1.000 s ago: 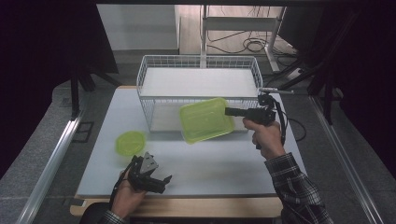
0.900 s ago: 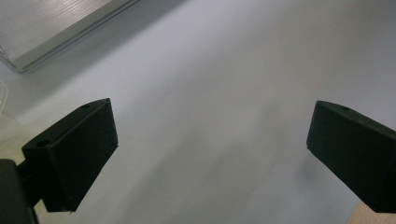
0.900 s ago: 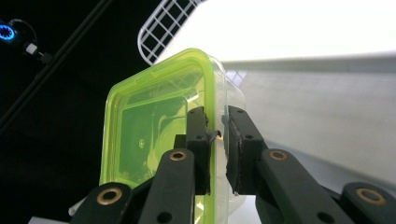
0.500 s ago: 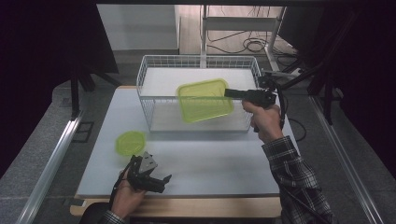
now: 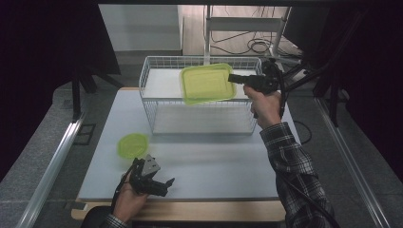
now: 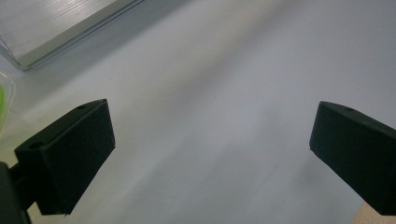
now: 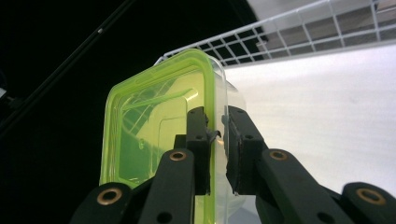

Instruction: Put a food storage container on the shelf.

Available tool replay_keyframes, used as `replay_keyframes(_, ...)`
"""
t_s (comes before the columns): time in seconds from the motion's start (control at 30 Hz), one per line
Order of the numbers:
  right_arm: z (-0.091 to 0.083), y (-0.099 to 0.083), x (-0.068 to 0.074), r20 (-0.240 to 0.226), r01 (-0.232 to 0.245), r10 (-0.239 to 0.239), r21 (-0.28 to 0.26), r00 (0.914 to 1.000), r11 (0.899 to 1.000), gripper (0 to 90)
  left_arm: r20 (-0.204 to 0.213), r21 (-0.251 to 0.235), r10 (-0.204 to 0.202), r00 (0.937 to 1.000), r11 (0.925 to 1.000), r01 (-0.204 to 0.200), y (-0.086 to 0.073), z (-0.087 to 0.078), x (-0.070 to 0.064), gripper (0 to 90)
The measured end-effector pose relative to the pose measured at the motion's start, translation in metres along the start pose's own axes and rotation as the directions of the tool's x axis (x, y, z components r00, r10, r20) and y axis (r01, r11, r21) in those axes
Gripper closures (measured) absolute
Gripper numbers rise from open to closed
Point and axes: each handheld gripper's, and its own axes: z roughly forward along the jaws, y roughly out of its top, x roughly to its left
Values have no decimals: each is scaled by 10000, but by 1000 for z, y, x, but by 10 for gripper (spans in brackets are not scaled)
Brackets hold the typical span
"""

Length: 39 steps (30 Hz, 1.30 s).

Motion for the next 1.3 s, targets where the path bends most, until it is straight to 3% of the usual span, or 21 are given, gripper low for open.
replay_keyframes(0.63,30,12,-6,1038,-87,105,-181,9945,9998,799,31,111,115,9999,9999,-115,0,1,-1,0)
replay_keyframes(0.83,32,11,-9,1161,-181,209,-243,9930,9995,797,42,139,141,9999,9998,-142,0,2,-1,0)
replay_keyframes(1.3,35,10,-8,2033,651,-657,99,9769,9978,744,42,274,257,9997,9993,-259,0,3,-2,0)
